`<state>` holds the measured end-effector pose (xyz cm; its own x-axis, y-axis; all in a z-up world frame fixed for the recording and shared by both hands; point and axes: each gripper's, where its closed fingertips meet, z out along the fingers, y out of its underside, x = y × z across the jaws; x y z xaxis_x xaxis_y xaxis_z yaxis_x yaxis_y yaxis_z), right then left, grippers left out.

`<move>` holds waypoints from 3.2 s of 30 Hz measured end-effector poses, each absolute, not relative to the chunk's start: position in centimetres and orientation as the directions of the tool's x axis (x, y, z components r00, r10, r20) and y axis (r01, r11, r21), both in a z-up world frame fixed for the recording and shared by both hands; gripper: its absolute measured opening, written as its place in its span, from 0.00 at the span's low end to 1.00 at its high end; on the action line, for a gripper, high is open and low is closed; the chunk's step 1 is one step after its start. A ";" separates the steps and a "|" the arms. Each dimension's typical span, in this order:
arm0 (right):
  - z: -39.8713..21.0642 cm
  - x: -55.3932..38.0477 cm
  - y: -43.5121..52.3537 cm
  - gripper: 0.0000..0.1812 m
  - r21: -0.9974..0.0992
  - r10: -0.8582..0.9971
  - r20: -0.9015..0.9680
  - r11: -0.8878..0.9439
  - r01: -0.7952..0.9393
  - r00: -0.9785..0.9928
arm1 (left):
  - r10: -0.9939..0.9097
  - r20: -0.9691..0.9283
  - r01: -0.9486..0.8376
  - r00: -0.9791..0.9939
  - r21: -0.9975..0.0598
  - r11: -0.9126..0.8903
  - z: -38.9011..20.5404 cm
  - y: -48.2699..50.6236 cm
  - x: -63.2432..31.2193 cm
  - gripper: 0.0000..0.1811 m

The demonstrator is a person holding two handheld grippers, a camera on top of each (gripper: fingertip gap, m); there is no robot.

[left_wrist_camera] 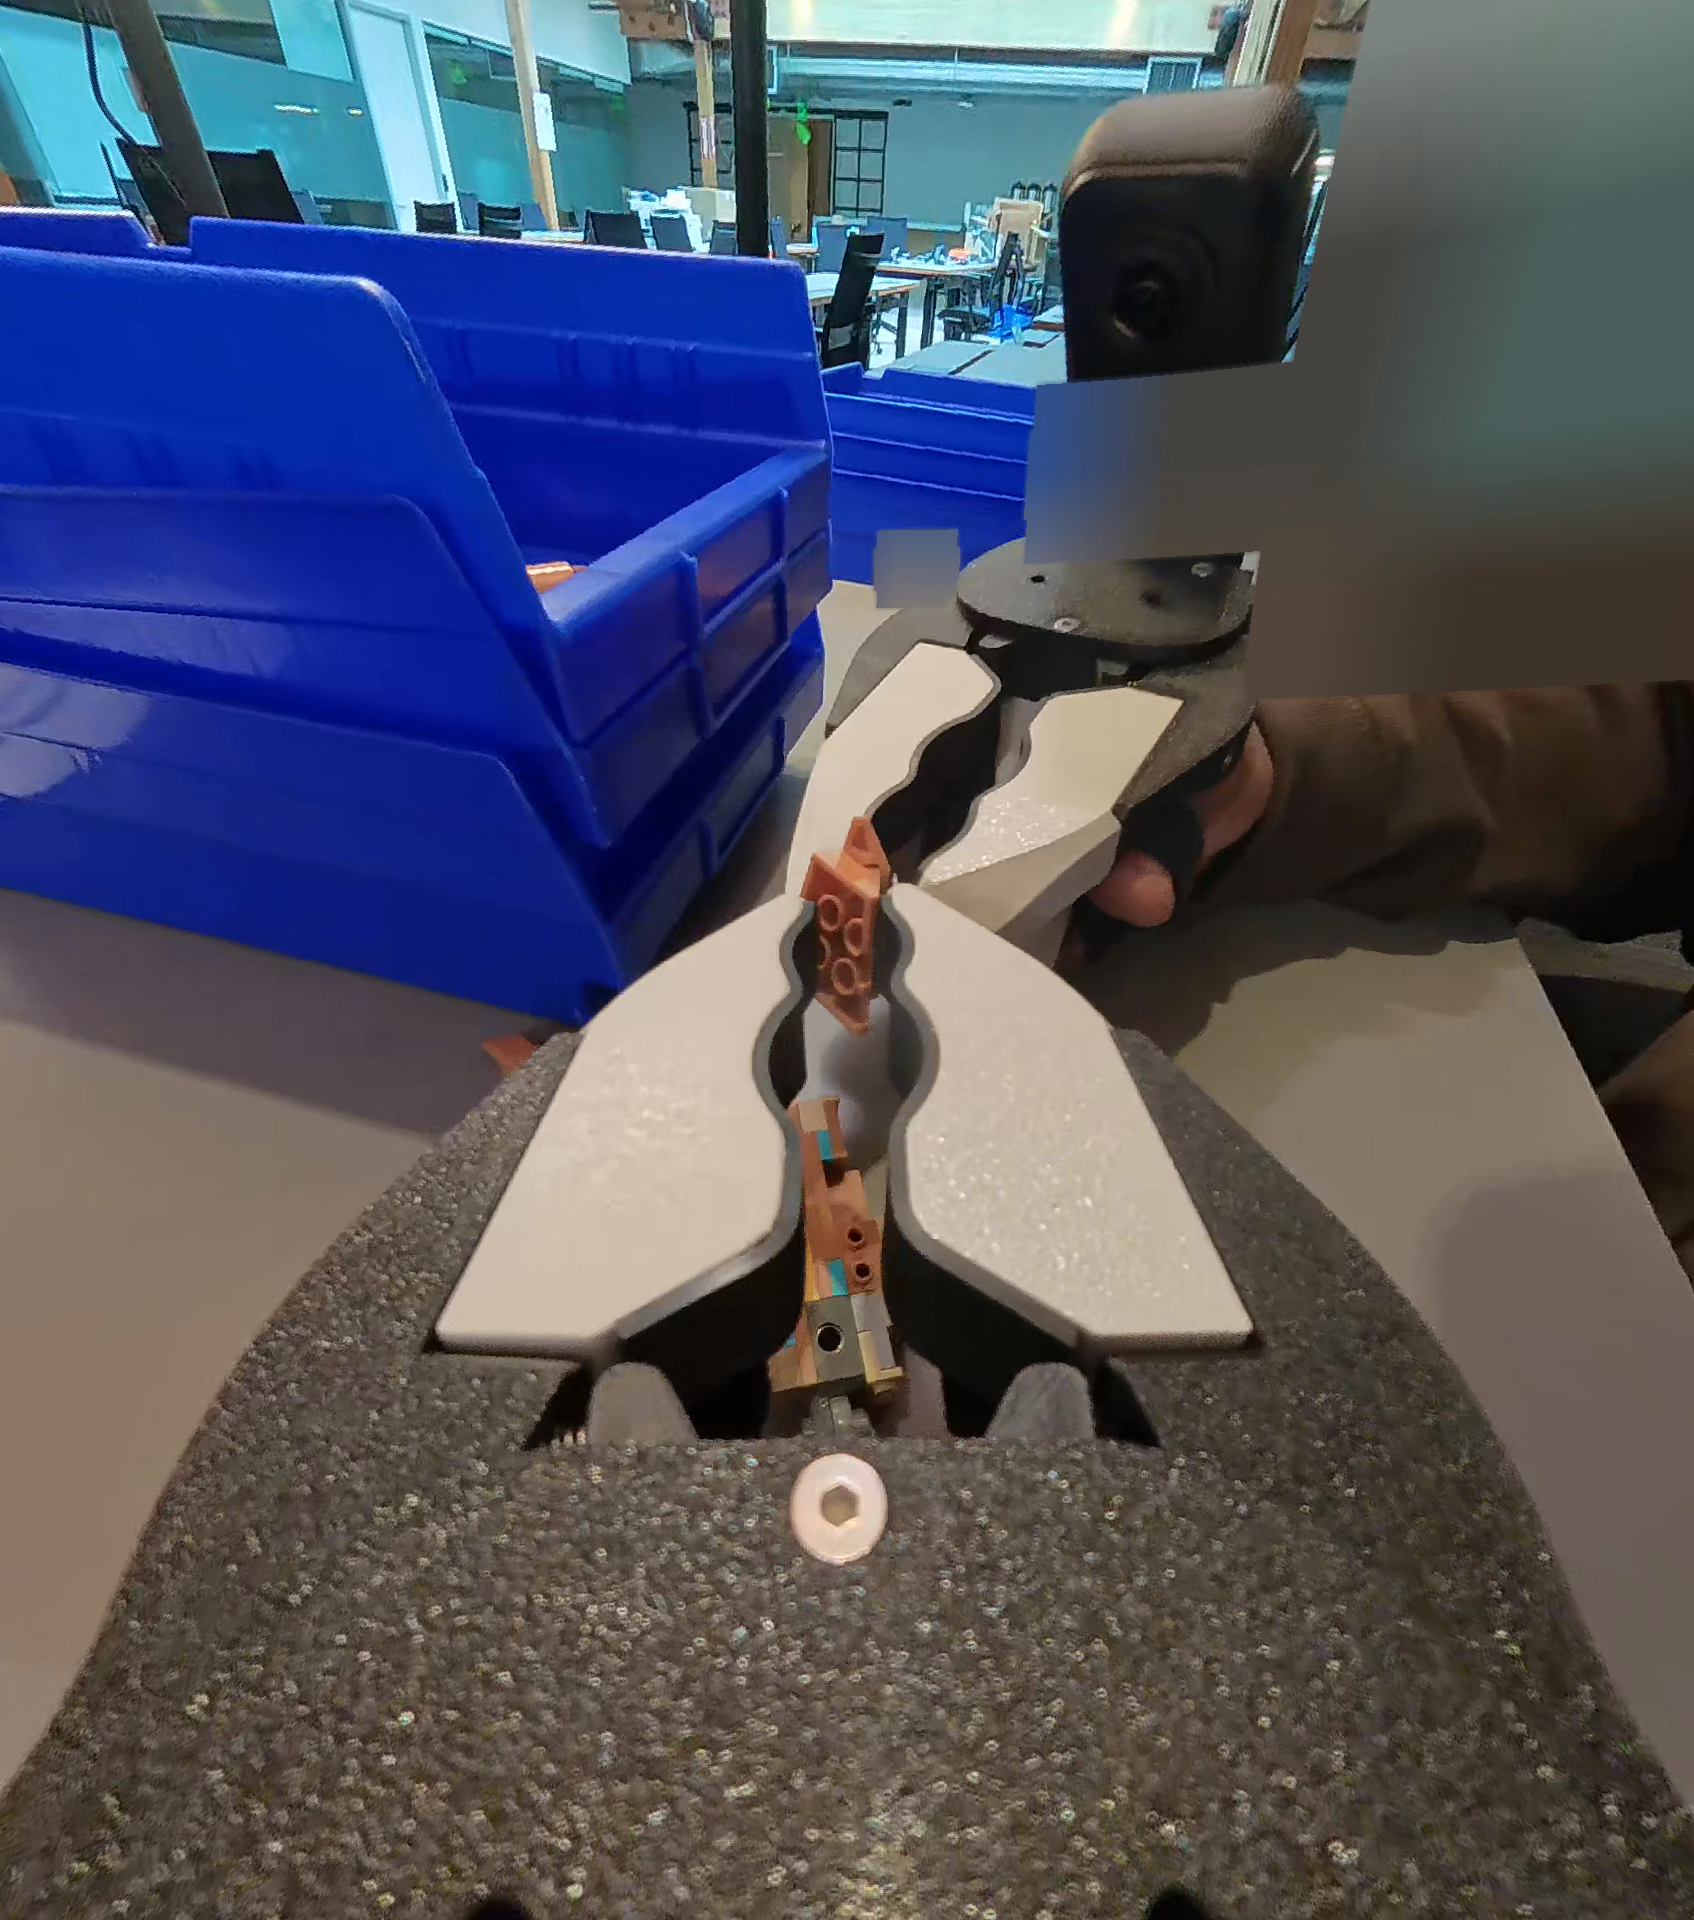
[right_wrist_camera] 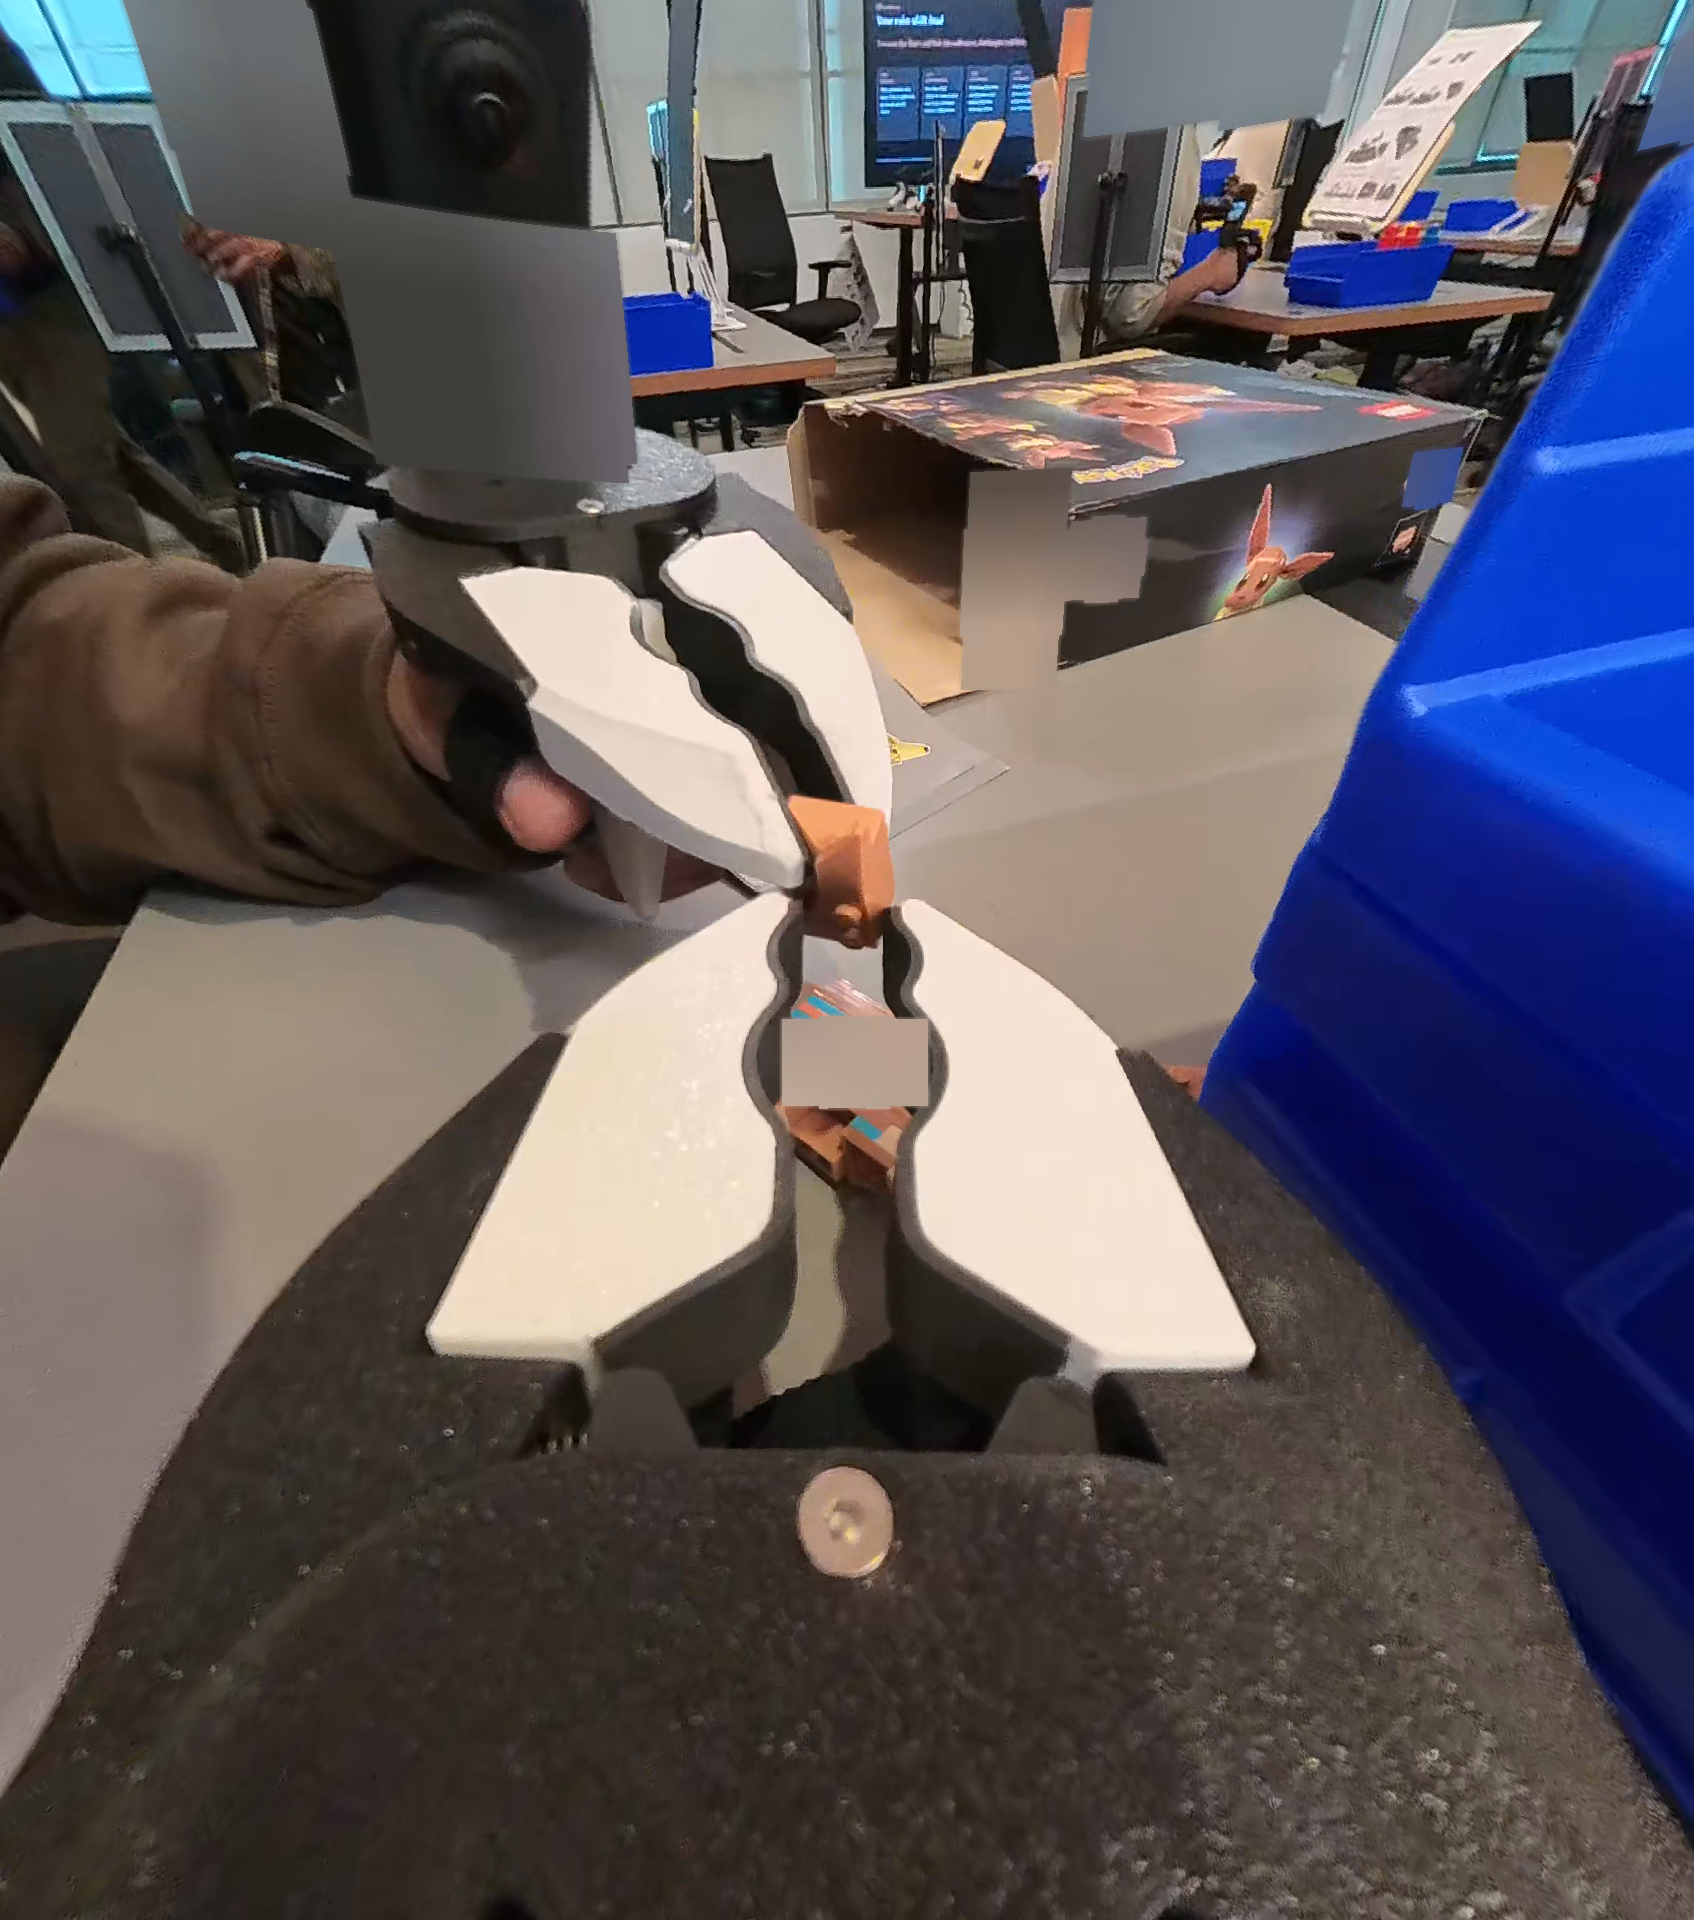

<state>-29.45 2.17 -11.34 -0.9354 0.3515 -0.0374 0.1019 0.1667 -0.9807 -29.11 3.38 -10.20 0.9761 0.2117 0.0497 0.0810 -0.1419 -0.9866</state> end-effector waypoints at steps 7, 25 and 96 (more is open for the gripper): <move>-12.1 -30.8 3.2 0.12 -0.893 0.400 0.380 0.395 -0.217 -0.834 | 0.317 0.010 0.086 0.948 -0.970 -0.226 -11.3 2.5 -30.7 0.05; -13.1 -32.2 3.1 0.12 -0.112 0.050 0.991 0.820 -0.561 -0.124 | 0.328 -0.637 -0.292 0.698 -0.671 -0.681 -13.0 2.3 -31.4 0.05; -14.9 -34.5 3.0 0.05 -0.094 0.036 0.988 0.914 -0.395 -0.153 | 0.504 -0.263 0.028 0.823 -0.866 -0.499 -14.4 2.5 -32.3 0.05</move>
<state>-34.49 2.96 -14.90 -0.1528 0.0360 0.9876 -0.3945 0.9140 -0.0943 -32.29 2.52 -14.37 0.8229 0.5037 -0.2630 0.0283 -0.4986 -0.8664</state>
